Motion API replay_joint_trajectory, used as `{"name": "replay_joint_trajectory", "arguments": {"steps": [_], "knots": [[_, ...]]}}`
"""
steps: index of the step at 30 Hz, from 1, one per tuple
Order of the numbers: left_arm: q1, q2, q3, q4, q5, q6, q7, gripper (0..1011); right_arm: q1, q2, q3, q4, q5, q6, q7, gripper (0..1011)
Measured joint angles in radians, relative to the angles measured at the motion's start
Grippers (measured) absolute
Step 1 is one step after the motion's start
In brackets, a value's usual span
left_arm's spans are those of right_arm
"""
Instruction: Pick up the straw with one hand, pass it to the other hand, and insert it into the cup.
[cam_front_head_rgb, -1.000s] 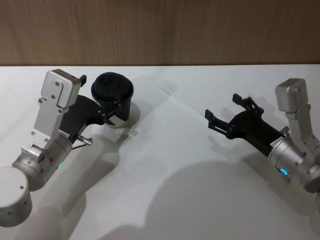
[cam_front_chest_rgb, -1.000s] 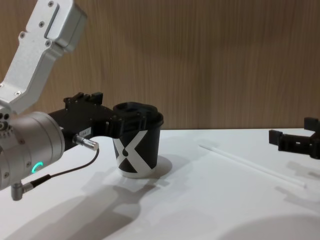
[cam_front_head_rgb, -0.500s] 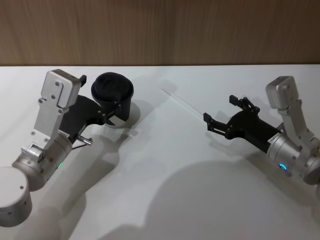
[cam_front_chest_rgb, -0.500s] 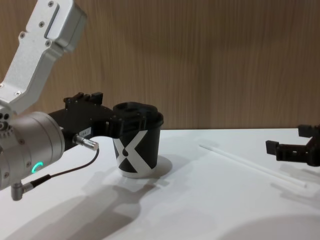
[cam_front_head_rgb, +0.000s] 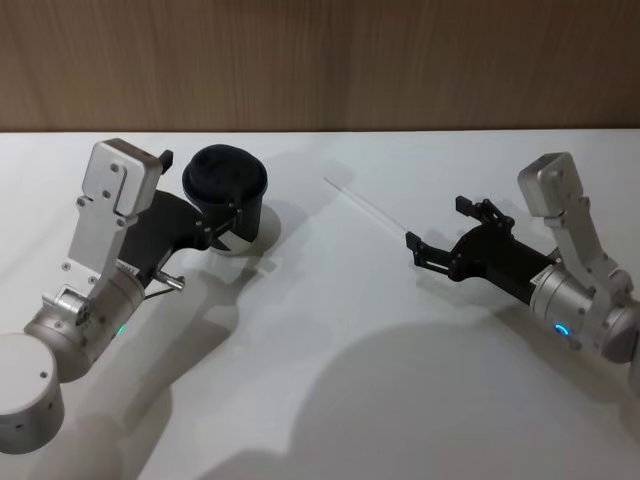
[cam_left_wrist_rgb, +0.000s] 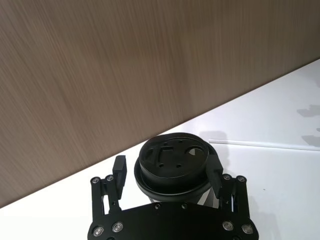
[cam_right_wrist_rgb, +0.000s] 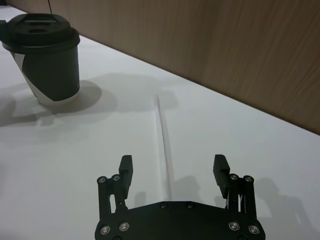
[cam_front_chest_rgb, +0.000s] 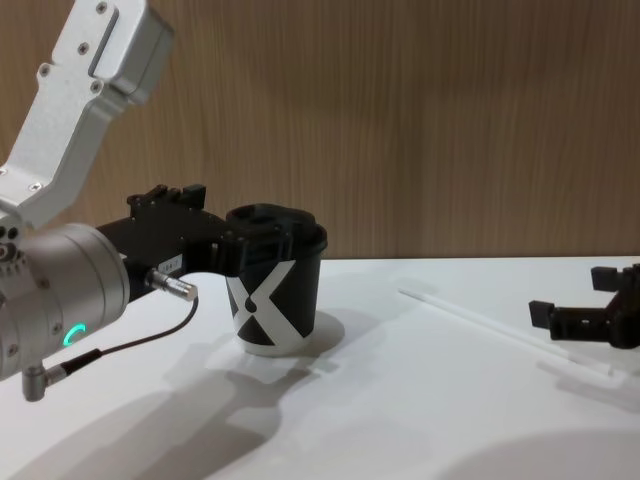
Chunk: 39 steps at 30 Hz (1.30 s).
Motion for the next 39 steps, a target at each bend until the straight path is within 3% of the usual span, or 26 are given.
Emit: {"name": "replay_joint_trajectory", "arguments": {"steps": [39], "knots": [[0.000,0.000,0.000,0.000,0.000,0.000,0.000,1000,0.075,-0.003,-0.037,0.118,0.031,0.044,0.046,1001]]}}
